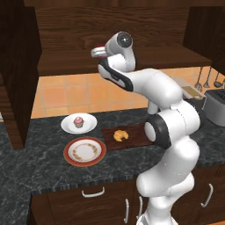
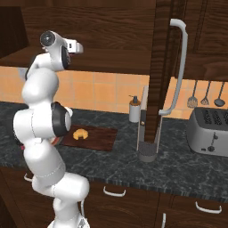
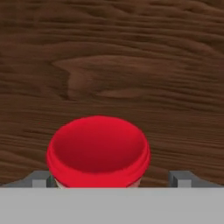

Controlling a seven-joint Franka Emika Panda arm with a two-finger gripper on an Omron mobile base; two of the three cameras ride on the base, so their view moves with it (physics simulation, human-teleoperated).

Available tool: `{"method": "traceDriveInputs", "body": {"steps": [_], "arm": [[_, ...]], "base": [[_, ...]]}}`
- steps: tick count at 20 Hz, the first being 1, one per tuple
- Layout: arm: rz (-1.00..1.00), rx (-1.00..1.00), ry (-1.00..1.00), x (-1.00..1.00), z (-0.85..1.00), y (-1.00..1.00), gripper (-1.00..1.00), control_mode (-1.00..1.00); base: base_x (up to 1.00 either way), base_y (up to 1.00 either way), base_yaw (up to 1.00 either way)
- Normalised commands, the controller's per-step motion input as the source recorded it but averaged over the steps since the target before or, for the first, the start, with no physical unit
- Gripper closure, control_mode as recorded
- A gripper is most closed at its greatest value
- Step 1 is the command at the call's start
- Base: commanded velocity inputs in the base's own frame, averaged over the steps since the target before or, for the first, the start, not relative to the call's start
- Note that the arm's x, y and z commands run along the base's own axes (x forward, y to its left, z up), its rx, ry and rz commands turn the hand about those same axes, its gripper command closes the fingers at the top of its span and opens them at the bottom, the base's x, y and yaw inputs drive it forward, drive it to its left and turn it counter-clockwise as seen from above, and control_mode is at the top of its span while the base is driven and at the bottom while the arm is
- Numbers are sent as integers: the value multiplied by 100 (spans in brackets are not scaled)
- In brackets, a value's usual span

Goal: From the different types of pastries on the counter, select a croissant and place it on the cutting board. Then retrieve a jar of jam from the cabinet and place it alongside the croissant on the cutting board.

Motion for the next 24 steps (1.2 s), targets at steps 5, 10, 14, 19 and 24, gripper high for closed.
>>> {"method": "traceDriveInputs", "body": {"steps": [5,10,14,19,24], "arm": [[0,0,2,37,-17,1,-100,-100],[0,0,1,8,-27,0,100,-100],[0,1,0,0,-36,0,100,-100],[0,-1,-16,-50,-4,0,100,-100],[1,-3,-35,-100,6,-8,100,-100]], "base": [[0,0,0],[0,0,0],[0,0,0],[0,0,0],[0,0,0]]}}
